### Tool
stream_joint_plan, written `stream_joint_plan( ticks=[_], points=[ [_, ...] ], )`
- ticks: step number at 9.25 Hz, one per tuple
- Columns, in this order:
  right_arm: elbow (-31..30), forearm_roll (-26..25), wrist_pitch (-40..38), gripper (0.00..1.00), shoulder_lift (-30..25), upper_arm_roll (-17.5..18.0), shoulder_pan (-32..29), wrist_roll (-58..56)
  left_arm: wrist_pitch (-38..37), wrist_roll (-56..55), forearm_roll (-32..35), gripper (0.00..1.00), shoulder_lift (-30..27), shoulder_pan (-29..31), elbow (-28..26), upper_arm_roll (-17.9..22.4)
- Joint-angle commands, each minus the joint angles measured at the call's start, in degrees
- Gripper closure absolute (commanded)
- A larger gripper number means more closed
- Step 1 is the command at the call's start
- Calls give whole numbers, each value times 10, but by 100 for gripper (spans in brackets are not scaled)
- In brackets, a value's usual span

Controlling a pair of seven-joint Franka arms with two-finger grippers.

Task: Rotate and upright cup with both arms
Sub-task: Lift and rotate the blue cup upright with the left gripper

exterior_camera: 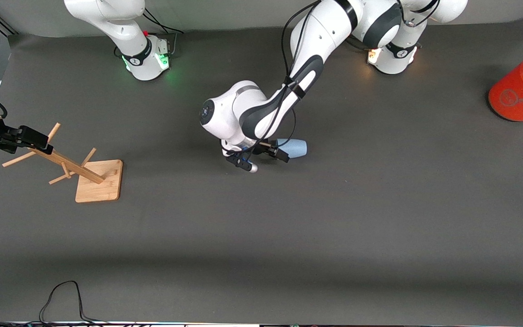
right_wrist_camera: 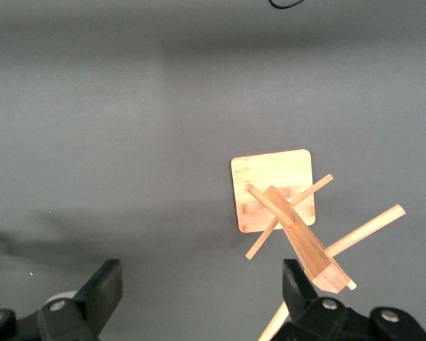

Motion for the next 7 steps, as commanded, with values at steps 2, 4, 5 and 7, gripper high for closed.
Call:
stream_joint_plan(
  ticks=[2,4,5,7],
  points=[
    [-6,9,1,0,-9,-7,5,-15,-6,-2,7,0,4,-9,-23,2],
    [-5,6,1,0,-9,-4,7,-17,-1,0,8,0,4,-10,-33,3],
    [-5,3,2,0,-10,-4,7,-18,-4,11,9,2,3,-7,-35,3],
    [-5,1,2,0,-11,-5,7,-38,-11,80,4,41,0,-4,-38,5]
  ],
)
